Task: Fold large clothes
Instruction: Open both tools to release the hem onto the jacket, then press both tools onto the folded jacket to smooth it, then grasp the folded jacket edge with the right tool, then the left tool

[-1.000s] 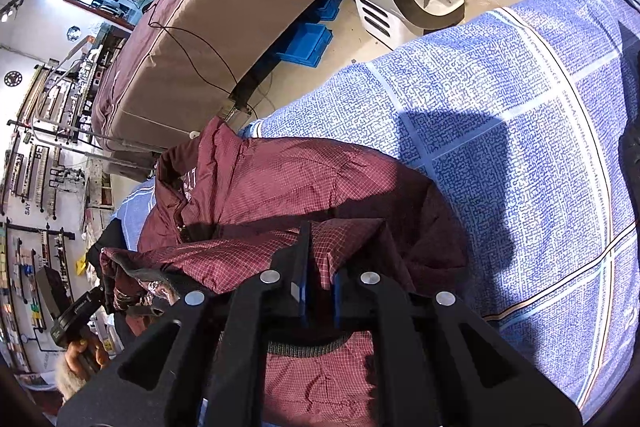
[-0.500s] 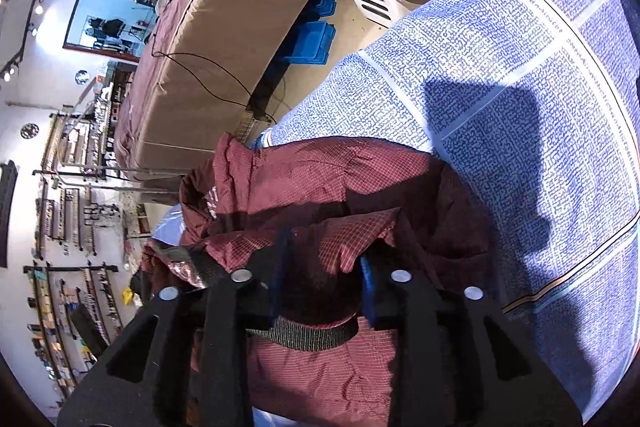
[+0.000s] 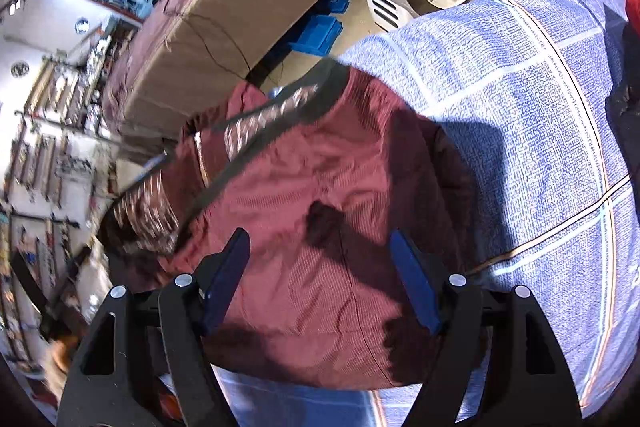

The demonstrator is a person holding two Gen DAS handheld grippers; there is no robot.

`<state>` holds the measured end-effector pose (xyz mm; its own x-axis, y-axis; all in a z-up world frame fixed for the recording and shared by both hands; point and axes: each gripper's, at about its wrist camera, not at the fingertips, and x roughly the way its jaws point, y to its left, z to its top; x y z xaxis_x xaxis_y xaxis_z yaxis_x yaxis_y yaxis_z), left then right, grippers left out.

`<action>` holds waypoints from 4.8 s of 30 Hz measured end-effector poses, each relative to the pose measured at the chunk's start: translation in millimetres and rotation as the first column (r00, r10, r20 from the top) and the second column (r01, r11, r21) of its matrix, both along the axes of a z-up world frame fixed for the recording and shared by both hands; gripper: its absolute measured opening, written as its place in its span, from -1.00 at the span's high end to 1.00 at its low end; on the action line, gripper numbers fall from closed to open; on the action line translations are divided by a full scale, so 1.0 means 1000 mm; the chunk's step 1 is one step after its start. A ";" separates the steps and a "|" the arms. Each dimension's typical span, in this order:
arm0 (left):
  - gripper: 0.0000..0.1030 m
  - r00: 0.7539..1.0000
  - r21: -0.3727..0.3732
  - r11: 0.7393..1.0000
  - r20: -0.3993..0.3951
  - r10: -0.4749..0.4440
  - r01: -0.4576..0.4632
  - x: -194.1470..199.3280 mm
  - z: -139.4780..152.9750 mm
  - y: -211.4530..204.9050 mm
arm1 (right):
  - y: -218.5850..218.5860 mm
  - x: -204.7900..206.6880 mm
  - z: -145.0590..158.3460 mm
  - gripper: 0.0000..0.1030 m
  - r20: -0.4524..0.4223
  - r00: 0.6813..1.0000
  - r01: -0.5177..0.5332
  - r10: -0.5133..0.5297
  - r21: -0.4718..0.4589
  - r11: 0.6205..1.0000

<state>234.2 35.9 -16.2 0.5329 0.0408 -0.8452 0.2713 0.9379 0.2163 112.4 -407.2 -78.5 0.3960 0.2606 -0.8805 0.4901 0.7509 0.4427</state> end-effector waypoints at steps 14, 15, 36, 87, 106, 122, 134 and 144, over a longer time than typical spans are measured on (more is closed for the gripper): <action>-0.85 0.980 0.013 0.995 -0.177 -0.094 0.098 -0.138 -0.084 -0.032 | 0.137 -0.056 -0.022 -0.41 -0.122 0.947 -0.321 0.297 -0.395 0.861; -0.85 0.978 0.025 0.993 -0.180 -0.106 0.112 -0.142 -0.090 -0.037 | 0.143 -0.057 -0.023 -0.41 -0.130 0.939 -0.344 0.320 -0.397 0.851; -0.91 0.971 0.033 0.998 -0.234 -0.048 0.057 0.007 -0.129 -0.076 | 0.145 0.048 -0.073 -0.78 -0.280 0.879 -0.477 0.387 -0.465 0.746; -0.88 0.966 -0.055 0.981 -0.189 0.174 -0.187 -0.033 -0.090 0.037 | 0.059 0.024 -0.026 -0.91 -0.009 0.987 -0.144 0.159 -0.479 0.866; -0.88 0.964 -0.021 0.995 -0.253 0.088 -0.096 -0.078 -0.076 0.022 | -0.045 -0.035 -0.093 -0.91 0.040 0.999 0.013 -0.012 -0.029 0.999; -0.88 0.923 -0.069 0.978 -0.349 0.163 -0.198 -0.076 -0.093 0.037 | -0.060 0.007 -0.145 -0.91 0.107 0.992 0.035 -0.063 0.245 0.969; -0.88 0.909 -0.213 0.937 -0.376 0.183 -0.277 -0.018 -0.088 0.079 | -0.039 0.011 -0.148 -0.59 0.066 0.998 -0.004 -0.013 0.254 0.967; -0.89 0.842 -0.355 0.860 -0.519 0.146 -0.367 0.053 -0.135 0.090 | -0.023 0.023 -0.146 -0.59 0.015 1.000 0.016 -0.019 0.202 0.979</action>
